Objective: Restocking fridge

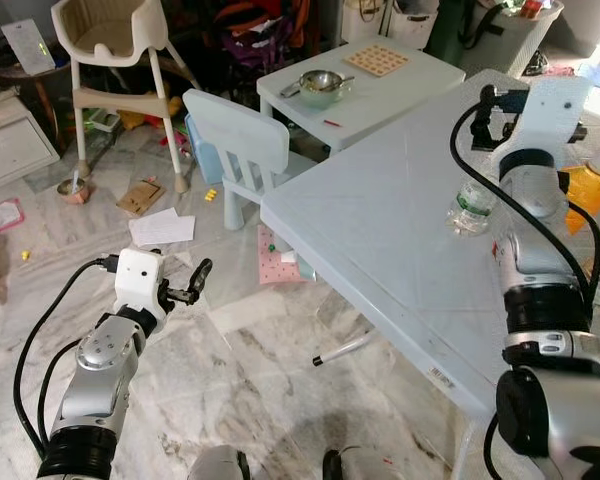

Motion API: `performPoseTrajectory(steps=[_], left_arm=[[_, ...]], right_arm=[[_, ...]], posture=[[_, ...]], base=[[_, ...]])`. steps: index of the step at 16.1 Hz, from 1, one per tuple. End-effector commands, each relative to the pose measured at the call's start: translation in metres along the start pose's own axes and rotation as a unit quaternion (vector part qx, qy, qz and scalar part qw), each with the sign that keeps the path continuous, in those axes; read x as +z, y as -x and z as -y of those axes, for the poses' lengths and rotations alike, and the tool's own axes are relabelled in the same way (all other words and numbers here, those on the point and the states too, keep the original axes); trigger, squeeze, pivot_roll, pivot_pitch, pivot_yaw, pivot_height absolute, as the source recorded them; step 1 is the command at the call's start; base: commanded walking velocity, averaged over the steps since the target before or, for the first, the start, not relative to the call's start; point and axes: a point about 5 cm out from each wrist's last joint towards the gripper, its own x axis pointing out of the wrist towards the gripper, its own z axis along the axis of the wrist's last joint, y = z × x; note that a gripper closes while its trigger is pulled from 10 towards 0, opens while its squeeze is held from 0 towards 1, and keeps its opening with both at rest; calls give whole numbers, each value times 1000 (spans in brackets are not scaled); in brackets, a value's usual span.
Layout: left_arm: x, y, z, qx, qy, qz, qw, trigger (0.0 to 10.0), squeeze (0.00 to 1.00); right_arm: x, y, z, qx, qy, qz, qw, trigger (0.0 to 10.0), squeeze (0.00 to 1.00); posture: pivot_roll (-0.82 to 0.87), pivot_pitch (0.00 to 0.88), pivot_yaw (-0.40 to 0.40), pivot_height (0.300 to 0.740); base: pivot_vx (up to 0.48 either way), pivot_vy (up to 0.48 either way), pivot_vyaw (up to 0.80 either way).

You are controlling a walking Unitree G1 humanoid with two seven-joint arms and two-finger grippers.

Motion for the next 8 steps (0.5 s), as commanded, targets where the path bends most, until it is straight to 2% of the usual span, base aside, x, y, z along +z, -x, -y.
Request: performPoseTrajectory(steps=[1, 4, 8], left_arm=[[1, 3, -5, 8, -9, -4, 1000, 10000, 0], [1, 3, -6, 9, -10, -4, 1000, 10000, 0], [2, 2, -6, 9, -11, -4, 1000, 10000, 0]], right_arm=[[4, -4, 0, -1, -10, 4, 1000, 0, 0], [4, -7, -1, -5, -27, -9, 1000, 0, 0], [7, -9, 0, -7, -28, -7, 1000, 0, 0]], posture=[[69, 61, 17, 740], [67, 59, 17, 740], [68, 54, 16, 740]], base=[[0, 0, 0], [0, 0, 0], [0, 0, 0]])
